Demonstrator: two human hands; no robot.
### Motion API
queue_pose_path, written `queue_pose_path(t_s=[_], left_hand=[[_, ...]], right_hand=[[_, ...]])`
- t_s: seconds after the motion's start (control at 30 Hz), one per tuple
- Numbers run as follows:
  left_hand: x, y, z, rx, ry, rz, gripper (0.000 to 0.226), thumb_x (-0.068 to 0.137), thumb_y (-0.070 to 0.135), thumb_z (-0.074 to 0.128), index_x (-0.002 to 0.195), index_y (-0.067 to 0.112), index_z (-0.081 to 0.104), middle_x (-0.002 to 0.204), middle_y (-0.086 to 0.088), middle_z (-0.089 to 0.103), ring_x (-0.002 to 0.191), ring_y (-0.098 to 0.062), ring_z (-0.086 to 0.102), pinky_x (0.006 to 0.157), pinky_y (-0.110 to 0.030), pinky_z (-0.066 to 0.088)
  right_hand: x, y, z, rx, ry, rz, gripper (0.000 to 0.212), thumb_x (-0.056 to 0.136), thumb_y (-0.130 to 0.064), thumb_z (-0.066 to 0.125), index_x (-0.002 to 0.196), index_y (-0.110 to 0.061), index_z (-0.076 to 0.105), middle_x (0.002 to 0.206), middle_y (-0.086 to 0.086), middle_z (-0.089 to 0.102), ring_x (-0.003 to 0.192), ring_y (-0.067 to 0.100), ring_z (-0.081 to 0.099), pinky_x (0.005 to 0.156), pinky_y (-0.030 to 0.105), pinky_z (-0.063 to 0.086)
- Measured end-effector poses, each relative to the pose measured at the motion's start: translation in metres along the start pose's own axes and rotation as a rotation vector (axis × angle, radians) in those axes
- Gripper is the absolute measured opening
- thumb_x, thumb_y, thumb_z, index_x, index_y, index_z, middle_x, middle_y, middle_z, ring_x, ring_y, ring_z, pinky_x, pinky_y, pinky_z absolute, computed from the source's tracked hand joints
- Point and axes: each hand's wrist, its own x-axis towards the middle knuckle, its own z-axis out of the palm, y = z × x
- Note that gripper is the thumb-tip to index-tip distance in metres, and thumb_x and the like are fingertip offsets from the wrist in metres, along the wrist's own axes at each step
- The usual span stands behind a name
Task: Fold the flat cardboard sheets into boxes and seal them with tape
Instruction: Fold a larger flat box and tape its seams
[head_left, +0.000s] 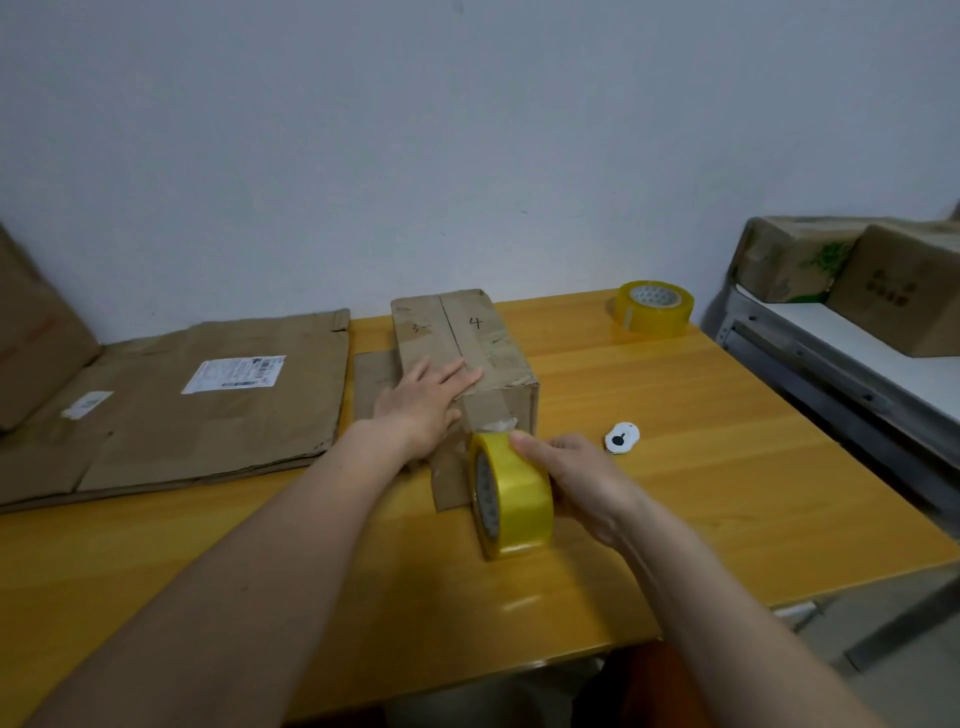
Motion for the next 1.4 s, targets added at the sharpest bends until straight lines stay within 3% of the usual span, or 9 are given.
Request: queue_pose_path(t_s=[0.23, 0.33, 0.43, 0.53, 0.67, 0.83, 1.1, 1.27, 1.4], left_hand=[[0.006, 0.003, 0.008, -0.405, 0.015, -0.055, 0.050, 0.099, 0.036, 0.037, 0.147, 0.042, 0.027, 0.160, 0.013, 0.011, 0.148, -0.021, -0.006, 0.119, -0.041, 0.000], [0.008, 0.005, 0.015, -0.432, 0.100, -0.095, 0.061, 0.088, 0.065, 0.046, 0.144, 0.043, 0.036, 0.157, 0.018, 0.019, 0.147, -0.021, 0.000, 0.117, -0.045, 0.008], [0.009, 0.007, 0.020, -0.397, 0.176, -0.122, 0.084, 0.067, 0.072, 0.064, 0.142, 0.044, 0.039, 0.155, 0.019, 0.025, 0.147, -0.022, 0.005, 0.116, -0.049, 0.018], [0.010, 0.006, 0.022, -0.438, 0.176, -0.124, 0.096, 0.055, 0.077, 0.064, 0.141, 0.044, 0.038, 0.155, 0.020, 0.025, 0.146, -0.022, 0.006, 0.116, -0.050, 0.018], [0.012, 0.004, 0.025, -0.437, 0.192, -0.121, 0.096, 0.055, 0.077, 0.065, 0.142, 0.044, 0.038, 0.155, 0.019, 0.026, 0.146, -0.022, 0.006, 0.115, -0.050, 0.018], [0.014, 0.002, 0.027, -0.414, 0.208, -0.122, 0.091, 0.060, 0.074, 0.067, 0.141, 0.045, 0.038, 0.155, 0.020, 0.025, 0.146, -0.021, 0.006, 0.115, -0.051, 0.020], [0.008, 0.005, 0.020, -0.425, 0.169, -0.119, 0.093, 0.059, 0.076, 0.067, 0.142, 0.047, 0.035, 0.155, 0.023, 0.022, 0.147, -0.017, 0.004, 0.114, -0.052, 0.020], [0.006, 0.005, 0.020, -0.473, 0.204, -0.115, 0.089, 0.060, 0.070, 0.074, 0.138, 0.044, 0.041, 0.153, 0.020, 0.028, 0.146, -0.017, 0.008, 0.114, -0.050, 0.022], [0.002, 0.007, 0.023, -0.534, 0.284, -0.112, 0.084, 0.059, 0.065, 0.076, 0.134, 0.040, 0.047, 0.151, 0.017, 0.033, 0.144, -0.016, 0.011, 0.115, -0.044, 0.021]], right_hand=[[-0.009, -0.010, -0.004, -0.088, -0.047, 0.002, 0.035, 0.093, -0.039, 0.056, 0.091, -0.005, 0.066, 0.081, 0.013, 0.063, 0.077, 0.025, 0.060, 0.077, 0.040, 0.053], [-0.012, -0.012, -0.010, -0.177, -0.077, -0.001, 0.031, 0.094, -0.037, 0.055, 0.075, -0.014, 0.061, 0.065, 0.001, 0.060, 0.061, 0.014, 0.057, 0.063, 0.027, 0.050], [-0.013, -0.018, -0.022, -0.207, -0.096, 0.009, 0.028, 0.097, -0.031, 0.053, 0.079, -0.011, 0.062, 0.067, 0.006, 0.067, 0.056, 0.012, 0.063, 0.063, 0.023, 0.052], [-0.004, -0.020, -0.043, -0.251, 0.071, -0.005, 0.024, 0.099, -0.020, 0.049, 0.088, -0.005, 0.064, 0.078, 0.014, 0.068, 0.066, 0.021, 0.066, 0.065, 0.027, 0.053], [0.023, -0.009, -0.082, -0.817, 0.462, 0.022, 0.027, 0.096, -0.004, 0.045, 0.113, -0.013, 0.065, 0.118, 0.012, 0.060, 0.109, 0.028, 0.055, 0.087, 0.038, 0.046], [0.039, 0.012, -0.103, -1.133, 0.279, 0.156, 0.048, 0.095, 0.004, 0.040, 0.132, -0.023, 0.053, 0.142, 0.006, 0.037, 0.131, 0.033, 0.029, 0.104, 0.043, 0.035], [0.036, 0.002, -0.095, -0.756, 0.395, -0.008, 0.016, 0.087, -0.011, 0.068, 0.102, -0.006, 0.069, 0.090, 0.006, 0.065, 0.081, 0.021, 0.058, 0.070, 0.035, 0.046], [0.043, -0.027, -0.038, -0.627, 0.270, -0.462, 0.024, 0.088, -0.006, 0.063, 0.105, -0.022, 0.070, 0.102, -0.001, 0.061, 0.094, 0.009, 0.056, 0.077, 0.018, 0.041], [0.054, -0.032, -0.009, -0.525, 0.172, -0.477, 0.024, 0.087, -0.003, 0.063, 0.096, -0.025, 0.066, 0.092, -0.005, 0.065, 0.077, -0.005, 0.060, 0.061, 0.006, 0.044]])
